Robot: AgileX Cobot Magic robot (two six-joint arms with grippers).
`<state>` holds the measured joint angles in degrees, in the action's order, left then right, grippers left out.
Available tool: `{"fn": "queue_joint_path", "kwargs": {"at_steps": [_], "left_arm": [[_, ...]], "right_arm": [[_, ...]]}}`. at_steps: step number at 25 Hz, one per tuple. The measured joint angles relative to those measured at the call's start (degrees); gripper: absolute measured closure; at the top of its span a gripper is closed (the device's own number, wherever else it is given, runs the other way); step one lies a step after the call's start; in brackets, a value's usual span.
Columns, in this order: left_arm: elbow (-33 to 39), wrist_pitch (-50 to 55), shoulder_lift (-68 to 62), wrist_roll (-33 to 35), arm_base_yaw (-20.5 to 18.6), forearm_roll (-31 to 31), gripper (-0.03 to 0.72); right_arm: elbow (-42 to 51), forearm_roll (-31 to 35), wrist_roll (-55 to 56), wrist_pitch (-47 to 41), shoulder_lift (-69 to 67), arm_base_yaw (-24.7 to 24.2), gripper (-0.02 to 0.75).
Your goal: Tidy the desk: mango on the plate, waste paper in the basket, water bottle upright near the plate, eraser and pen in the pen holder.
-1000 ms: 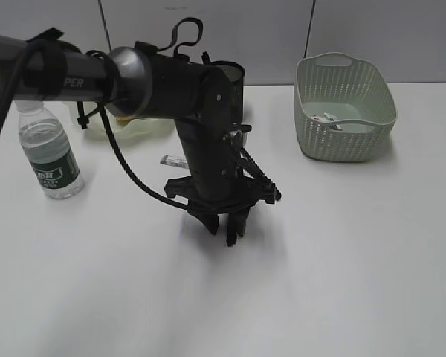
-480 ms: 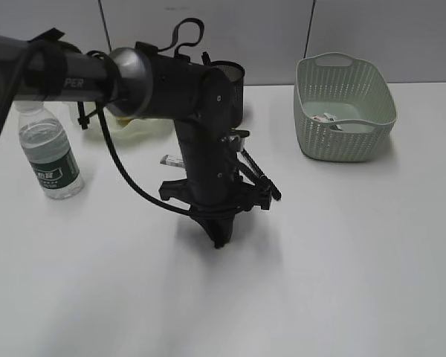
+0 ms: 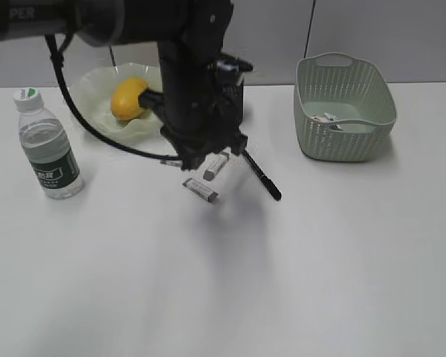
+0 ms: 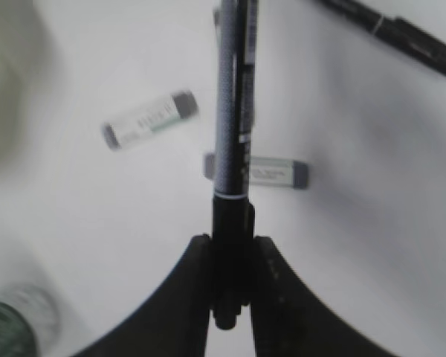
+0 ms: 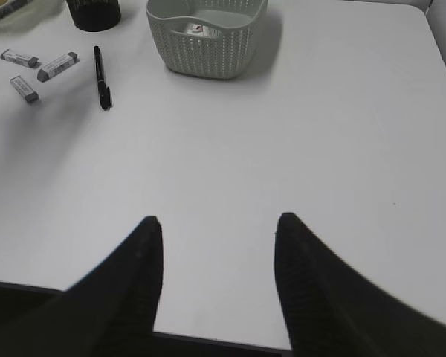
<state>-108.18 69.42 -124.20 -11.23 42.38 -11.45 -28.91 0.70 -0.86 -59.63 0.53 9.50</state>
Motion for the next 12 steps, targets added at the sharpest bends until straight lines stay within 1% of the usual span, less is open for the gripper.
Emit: {"fn": "queue_joint_path", "kwargs": {"at_steps": [2,6,8,9,11,12], "left_arm": [[-3.7,0.1,0.1,5.2,0.0,-3.3,0.571],[-9.0,0.1,0.1,11.2,0.0,-11.4,0.571],[-9.7,0.1,0.1,12.1,-0.1,-17.0,0.571],[-9.8,0.1,0.1,12.4,-0.3,-18.7,0.571],[-9.8,0.1,0.1,12.0,-1.4,-20.4,0.571],[-9.8,0.1,0.1,10.6,-2.2,-20.4,0.571]], "right_arm": [[0.0,0.0,0.0,0.0,0.0,0.0,0.345],[0.0,0.0,0.0,0.0,0.0,0.0,0.345],[0.0,0.0,0.0,0.0,0.0,0.0,0.345],[0.0,0.0,0.0,0.0,0.0,0.0,0.345],[0.0,0.0,0.0,0.0,0.0,0.0,0.345],[0.0,0.0,0.0,0.0,0.0,0.0,0.345]]}}
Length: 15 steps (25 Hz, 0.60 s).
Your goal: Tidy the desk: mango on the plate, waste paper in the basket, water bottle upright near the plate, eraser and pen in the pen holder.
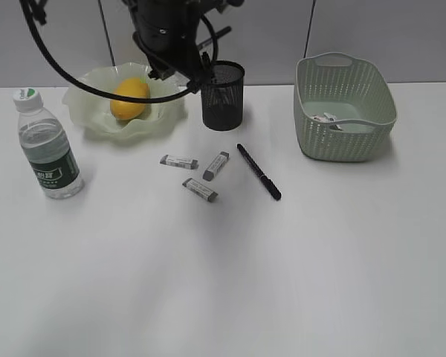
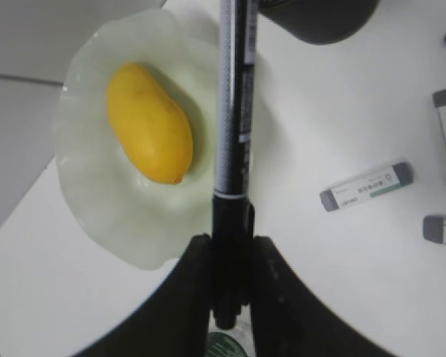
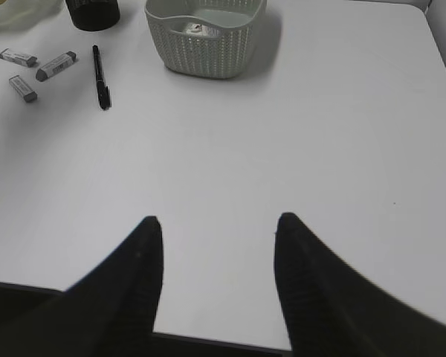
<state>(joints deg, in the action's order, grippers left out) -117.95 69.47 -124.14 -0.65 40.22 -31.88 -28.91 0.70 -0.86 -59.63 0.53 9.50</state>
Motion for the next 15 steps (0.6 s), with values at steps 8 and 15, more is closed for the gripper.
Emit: {"fn": "queue_joint_path", "kwargs": {"at_steps": [8,15], "left_arm": [[-4.6,-3.1,-0.1,-5.7,-7.6,25.0,0.572],[-5.5,-25.0,-1.8,-6.0,-9.2,35.3,0.573]], "right_arm": [[0.0,0.0,0.0,0.0,0.0,0.0,0.354],[0.0,0.0,0.0,0.0,0.0,0.0,0.354]]}}
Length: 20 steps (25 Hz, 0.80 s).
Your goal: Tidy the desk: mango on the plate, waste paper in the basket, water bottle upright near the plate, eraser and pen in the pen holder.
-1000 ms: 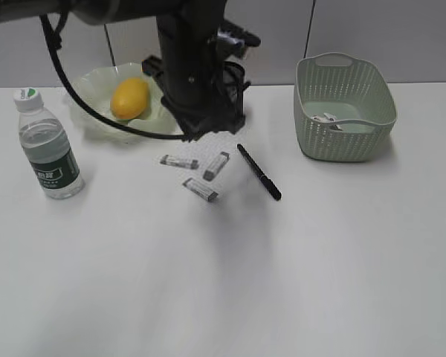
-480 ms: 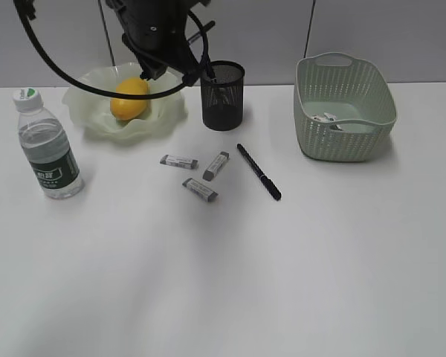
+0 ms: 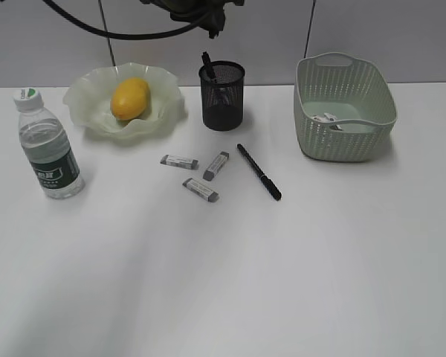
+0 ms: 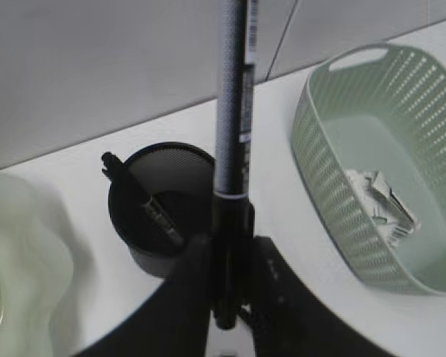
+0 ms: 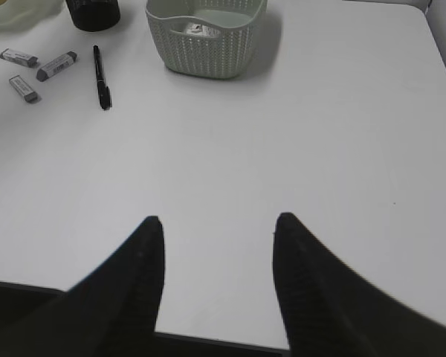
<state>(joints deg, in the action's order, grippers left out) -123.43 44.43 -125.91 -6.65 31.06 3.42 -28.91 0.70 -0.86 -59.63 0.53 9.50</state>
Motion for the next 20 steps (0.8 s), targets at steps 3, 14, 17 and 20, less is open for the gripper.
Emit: {"fn": "queue_joint_path", "kwargs": {"at_steps": [3,14,17,20], "left_arm": [[0.0,-4.0,-2.1,-0.1,0.0,0.2,0.573],[0.7,-17.4,-6.4,-0.2,0.4,0.3,0.573],[3.0,-20.8,-6.4,-0.2,1.2,-0.4,0.574],[5.5,-23.9,-6.5,-0.2,1.6,-0.5,0.575]], "right_arm": [[0.0,0.0,0.0,0.0,0.0,0.0,0.354],[0.0,0.0,0.0,0.0,0.0,0.0,0.354],[0.0,0.0,0.1,0.0,0.0,0.0,0.354],[0.0,0.0,0.2,0.0,0.0,0.0,0.354]]}}
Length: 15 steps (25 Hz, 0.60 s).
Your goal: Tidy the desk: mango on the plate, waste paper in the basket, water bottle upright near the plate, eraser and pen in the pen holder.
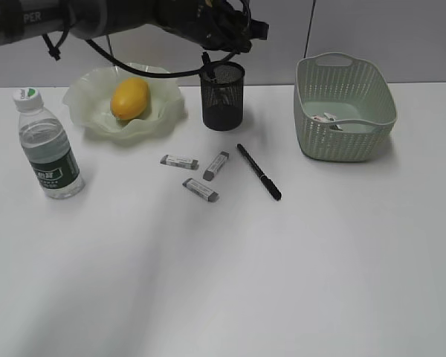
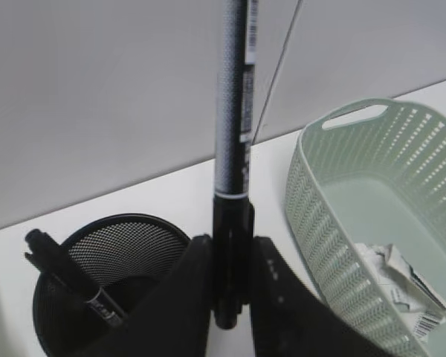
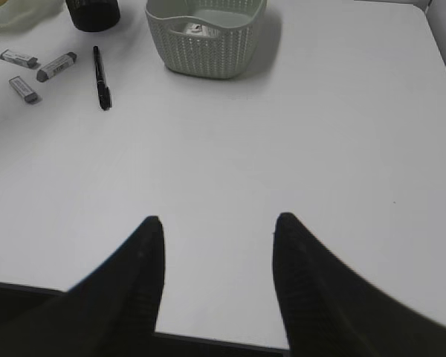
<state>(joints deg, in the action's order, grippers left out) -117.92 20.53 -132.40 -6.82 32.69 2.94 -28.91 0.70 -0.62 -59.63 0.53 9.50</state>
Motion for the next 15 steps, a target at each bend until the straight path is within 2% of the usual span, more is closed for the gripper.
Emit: {"fn": "queue_joint_path", "kwargs": {"at_steps": [8,15], "left_arm": [[2.7,-3.8,-0.2,0.0,-0.1,-3.5,0.576],[2.8,-3.5,-1.1,0.0,-1.5,-3.7,0.576]], "right_arm": [[0.0,-0.7,0.1,0.0,0.0,0.0,0.355],[0.0,-0.7,0.2,0.0,0.0,0.0,0.355]]}}
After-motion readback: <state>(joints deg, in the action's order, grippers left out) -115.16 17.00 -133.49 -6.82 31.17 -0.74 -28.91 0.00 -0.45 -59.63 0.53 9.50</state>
